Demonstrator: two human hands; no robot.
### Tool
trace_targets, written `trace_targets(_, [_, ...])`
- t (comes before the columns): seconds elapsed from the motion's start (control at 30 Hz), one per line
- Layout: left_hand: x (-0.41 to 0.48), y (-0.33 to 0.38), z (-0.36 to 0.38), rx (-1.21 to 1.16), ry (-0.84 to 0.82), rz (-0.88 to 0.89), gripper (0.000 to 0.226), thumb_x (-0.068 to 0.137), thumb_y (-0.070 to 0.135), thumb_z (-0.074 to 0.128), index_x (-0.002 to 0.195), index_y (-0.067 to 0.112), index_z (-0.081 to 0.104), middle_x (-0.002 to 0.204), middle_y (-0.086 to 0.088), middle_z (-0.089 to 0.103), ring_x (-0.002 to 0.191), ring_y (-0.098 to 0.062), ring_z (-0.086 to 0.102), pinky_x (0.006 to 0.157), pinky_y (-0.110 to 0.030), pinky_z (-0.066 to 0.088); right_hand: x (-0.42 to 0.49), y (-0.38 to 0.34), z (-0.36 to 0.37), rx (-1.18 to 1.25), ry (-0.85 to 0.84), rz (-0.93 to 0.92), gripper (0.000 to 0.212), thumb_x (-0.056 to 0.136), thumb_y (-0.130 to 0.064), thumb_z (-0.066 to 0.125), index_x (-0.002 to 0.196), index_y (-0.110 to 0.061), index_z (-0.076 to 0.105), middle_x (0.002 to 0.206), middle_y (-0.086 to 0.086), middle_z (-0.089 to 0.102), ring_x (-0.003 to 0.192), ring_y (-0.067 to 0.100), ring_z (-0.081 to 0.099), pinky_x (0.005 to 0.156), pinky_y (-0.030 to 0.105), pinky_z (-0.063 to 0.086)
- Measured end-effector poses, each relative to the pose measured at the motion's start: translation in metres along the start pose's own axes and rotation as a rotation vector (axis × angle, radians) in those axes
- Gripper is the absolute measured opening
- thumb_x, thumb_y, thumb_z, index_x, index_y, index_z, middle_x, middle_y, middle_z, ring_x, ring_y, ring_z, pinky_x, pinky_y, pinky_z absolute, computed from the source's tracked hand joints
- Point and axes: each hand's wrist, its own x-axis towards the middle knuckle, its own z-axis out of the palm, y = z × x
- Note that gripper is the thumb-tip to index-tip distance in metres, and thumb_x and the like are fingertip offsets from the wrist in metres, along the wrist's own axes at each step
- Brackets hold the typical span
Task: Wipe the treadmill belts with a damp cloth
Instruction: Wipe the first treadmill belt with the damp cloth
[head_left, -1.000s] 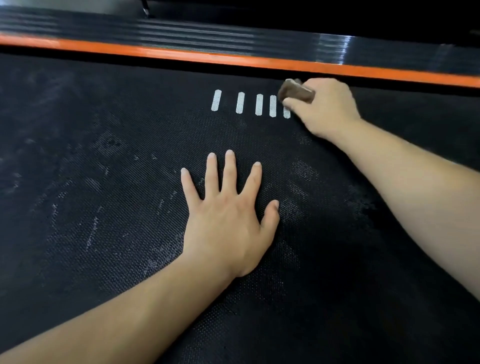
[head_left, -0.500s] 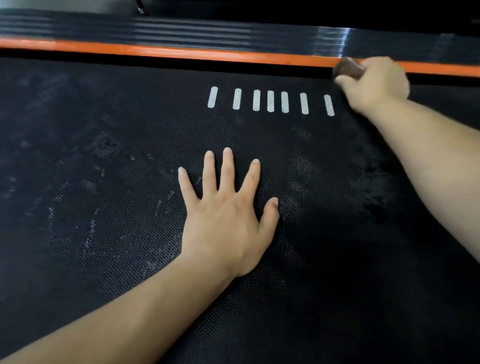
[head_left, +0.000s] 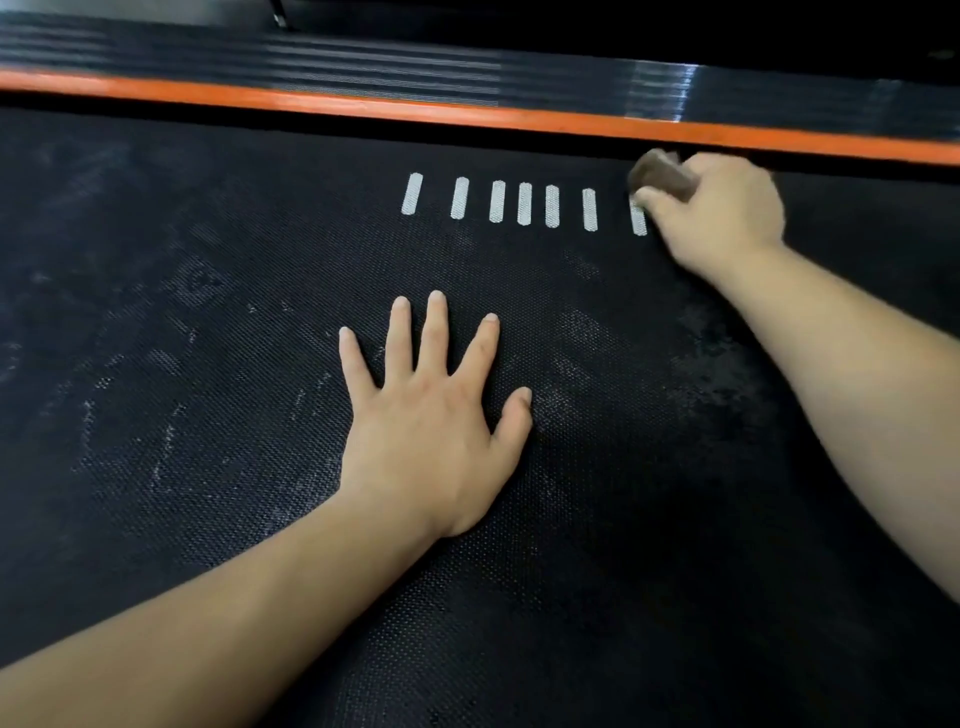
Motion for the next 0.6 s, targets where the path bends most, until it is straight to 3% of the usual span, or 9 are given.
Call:
trace_targets(0.1, [0.000,0.000,0.000,0.004,-0.010,-0.006,0.075,0.095,0.073,0.006,0.163,0.042,0.004,0.174,-0.006,-0.003,0.159,-0.031,-0.014,0.122,-0.066,-0.007,-0.023,0.006,-0.006,-0.016,-0.104,-0.196,0.036,0.090,-0.059,0.061,0.083,-0.023,0.059,0.089,0.007,0.062,0.091,0.035,0.061,0.073,0.039,0.046])
trace_targets(0.27, [0.000,0.000,0.001,0.006,-0.001,-0.012,0.075,0.095,0.073,0.007,0.163,0.042,0.007,0.174,-0.005,-0.001,0.159,-0.030,-0.011,0.122,-0.066,-0.005,-0.014,0.024,-0.019,-0.030,0.022,0.047,0.044,0.090,-0.059,0.060,0.092,-0.015,0.066,0.098,0.013,0.069,0.097,0.038,0.064,0.076,0.039,0.049])
trace_targets(0.33, [0.001,0.000,0.001,0.007,-0.002,-0.012,0.075,0.095,0.073,0.006,0.163,0.042,0.007,0.174,-0.005,-0.001,0.159,-0.030,-0.011,0.122,-0.066,-0.006,-0.034,0.012,-0.014,-0.035,0.011,-0.072,0.044,0.092,-0.059,0.058,0.091,-0.016,0.067,0.092,0.011,0.065,0.090,0.037,0.063,0.072,0.039,0.046])
trace_targets(0.4, [0.001,0.000,0.001,0.008,-0.007,-0.013,0.076,0.094,0.074,0.006,0.163,0.042,0.007,0.174,-0.005,-0.001,0.159,-0.030,-0.011,0.122,-0.066,-0.006,-0.061,0.004,-0.011,0.021,-0.102,-0.224,0.040,0.092,-0.060,0.057,0.082,-0.022,0.061,0.084,0.002,0.055,0.080,0.030,0.055,0.068,0.036,0.041])
trace_targets(0.47, [0.000,0.000,0.001,0.003,-0.006,-0.012,0.076,0.094,0.074,0.006,0.163,0.042,0.007,0.174,-0.005,-0.001,0.159,-0.030,-0.011,0.122,-0.066,-0.006,-0.069,0.009,-0.016,-0.002,-0.141,-0.268,0.040,0.091,-0.061,0.057,0.075,-0.025,0.053,0.082,0.000,0.053,0.079,0.028,0.054,0.067,0.036,0.041])
trace_targets(0.6, [-0.001,0.000,0.002,0.000,0.000,-0.013,0.077,0.093,0.074,0.006,0.163,0.042,0.009,0.174,-0.005,0.001,0.159,-0.030,-0.009,0.122,-0.066,-0.006,-0.048,0.019,-0.026,-0.028,0.004,0.025,0.040,0.090,-0.058,0.060,0.087,-0.018,0.064,0.092,0.008,0.064,0.095,0.037,0.064,0.071,0.038,0.046])
